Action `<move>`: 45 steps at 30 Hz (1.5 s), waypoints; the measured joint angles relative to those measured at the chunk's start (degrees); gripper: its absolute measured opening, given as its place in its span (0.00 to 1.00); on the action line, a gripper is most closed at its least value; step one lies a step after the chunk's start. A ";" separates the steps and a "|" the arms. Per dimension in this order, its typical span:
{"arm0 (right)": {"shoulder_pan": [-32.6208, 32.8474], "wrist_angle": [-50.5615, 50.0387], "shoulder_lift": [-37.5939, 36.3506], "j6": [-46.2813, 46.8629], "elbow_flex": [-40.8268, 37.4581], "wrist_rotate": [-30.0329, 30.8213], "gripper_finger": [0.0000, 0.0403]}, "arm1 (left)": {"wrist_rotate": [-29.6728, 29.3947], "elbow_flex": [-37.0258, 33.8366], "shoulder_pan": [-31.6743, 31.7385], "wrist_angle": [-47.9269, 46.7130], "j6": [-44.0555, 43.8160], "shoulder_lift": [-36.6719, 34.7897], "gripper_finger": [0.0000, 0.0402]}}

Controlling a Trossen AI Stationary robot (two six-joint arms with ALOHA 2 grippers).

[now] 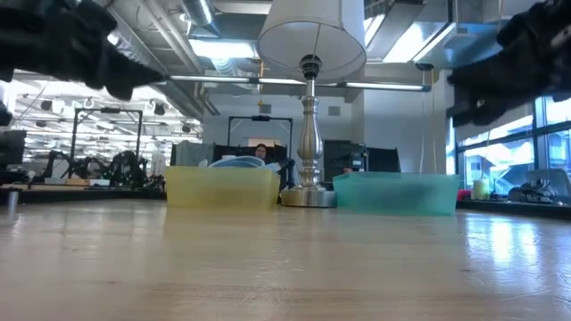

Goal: Pick & Place USB Port
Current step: Return to Home Position

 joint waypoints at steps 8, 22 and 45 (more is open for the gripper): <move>0.00 -0.01 -10.09 0.00 -0.01 -0.01 0.16 | 0.07 -0.12 -7.09 0.13 0.00 -10.05 0.12; 0.01 0.05 -20.36 -0.01 -0.01 0.00 0.16 | 0.03 -7.58 -16.74 13.16 0.02 -13.29 0.12; -9.45 -12.87 -20.29 -0.02 -0.01 -0.02 0.16 | 0.06 -7.61 -14.26 13.11 0.00 -13.29 0.12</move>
